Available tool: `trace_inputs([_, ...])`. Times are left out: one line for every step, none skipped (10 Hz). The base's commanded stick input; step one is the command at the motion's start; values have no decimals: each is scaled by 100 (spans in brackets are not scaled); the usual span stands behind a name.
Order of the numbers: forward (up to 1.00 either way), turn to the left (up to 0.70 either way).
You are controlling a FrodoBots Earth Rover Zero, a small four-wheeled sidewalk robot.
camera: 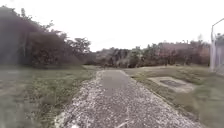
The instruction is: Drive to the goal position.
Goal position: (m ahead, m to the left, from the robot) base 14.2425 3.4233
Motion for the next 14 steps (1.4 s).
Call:
trace_inputs([100, 0])
trace_inputs([100, 0])
trace_inputs([100, 0])
trace_inputs([100, 0])
trace_inputs([100, 0])
trace_inputs([100, 0])
trace_inputs([100, 0])
trace_inputs([100, 0])
trace_inputs([100, 0])
trace_inputs([100, 0])
trace_inputs([100, 0])
trace_inputs([100, 0])
trace_inputs([100, 0])
trace_inputs([100, 0])
